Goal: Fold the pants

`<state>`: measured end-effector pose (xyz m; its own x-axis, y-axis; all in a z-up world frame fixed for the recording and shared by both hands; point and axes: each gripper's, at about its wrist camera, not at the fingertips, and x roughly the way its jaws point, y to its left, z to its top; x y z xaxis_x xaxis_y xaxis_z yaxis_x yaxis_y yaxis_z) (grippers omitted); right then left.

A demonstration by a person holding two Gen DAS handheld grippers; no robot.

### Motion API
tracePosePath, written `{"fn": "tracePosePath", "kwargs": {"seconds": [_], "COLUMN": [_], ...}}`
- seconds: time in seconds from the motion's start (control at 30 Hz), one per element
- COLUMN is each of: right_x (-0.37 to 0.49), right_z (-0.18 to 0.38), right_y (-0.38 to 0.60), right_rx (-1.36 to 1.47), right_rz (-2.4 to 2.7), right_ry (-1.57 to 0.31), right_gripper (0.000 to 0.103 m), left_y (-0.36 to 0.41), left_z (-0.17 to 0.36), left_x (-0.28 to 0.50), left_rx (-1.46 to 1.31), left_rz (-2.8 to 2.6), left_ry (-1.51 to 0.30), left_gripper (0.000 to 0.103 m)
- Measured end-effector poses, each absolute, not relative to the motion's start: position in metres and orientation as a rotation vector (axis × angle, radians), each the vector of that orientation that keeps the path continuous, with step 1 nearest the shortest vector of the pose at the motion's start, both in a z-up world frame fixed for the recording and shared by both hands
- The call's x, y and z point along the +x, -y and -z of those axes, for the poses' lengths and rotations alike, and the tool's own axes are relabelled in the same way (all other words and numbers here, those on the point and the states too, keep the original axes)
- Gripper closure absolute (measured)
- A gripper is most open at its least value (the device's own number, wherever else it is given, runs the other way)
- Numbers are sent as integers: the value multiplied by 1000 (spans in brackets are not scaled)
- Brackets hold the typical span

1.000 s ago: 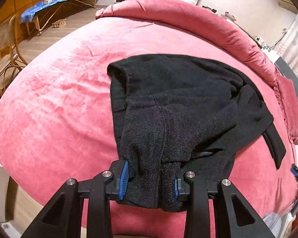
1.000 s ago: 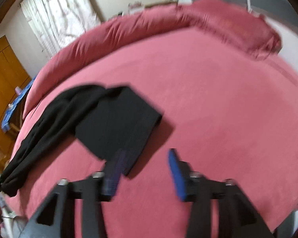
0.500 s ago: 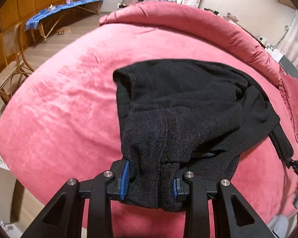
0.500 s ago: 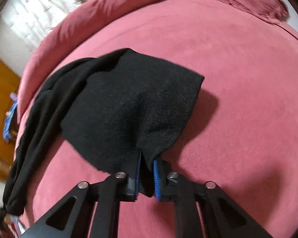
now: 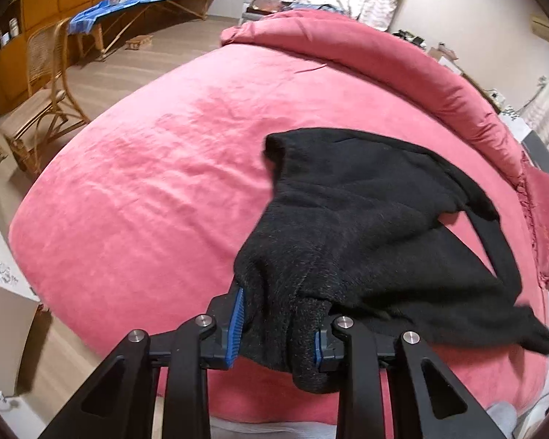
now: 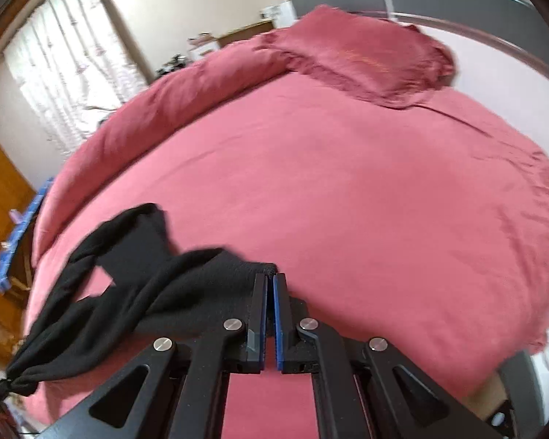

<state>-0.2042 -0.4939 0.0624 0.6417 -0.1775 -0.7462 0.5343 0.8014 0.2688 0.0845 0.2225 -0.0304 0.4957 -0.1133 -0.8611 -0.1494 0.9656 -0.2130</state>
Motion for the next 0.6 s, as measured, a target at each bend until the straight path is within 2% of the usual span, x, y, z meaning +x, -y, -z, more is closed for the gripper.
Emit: {"fn": "tracePosePath", "kwargs": {"seconds": [0.13,0.27,0.37,0.53,0.6], "right_x": [-230,-265,-284,-258,-237], "right_z": [-12,36,32,4,-5], "right_y": [525,554,559,548,538], "right_rx": [527,657,779,757,780], "right_rz": [535,633,600,474,393], "right_ry": [-883,-1033,-940,-883,-890], "right_gripper": [100,80,69,59,49], "left_y": [-223,-217,-220,-219,-211], "left_z": [61,75,72,52,38], "left_x": [90,83,75,67,61], "left_rx": [-252,-236,-201,-219,-179], "left_rz": [-56,-50,-66,-85,-87], "left_ry": [-1144,-1181,-1182,-1132,-1090], "left_gripper": [74,62,46,45,45]}}
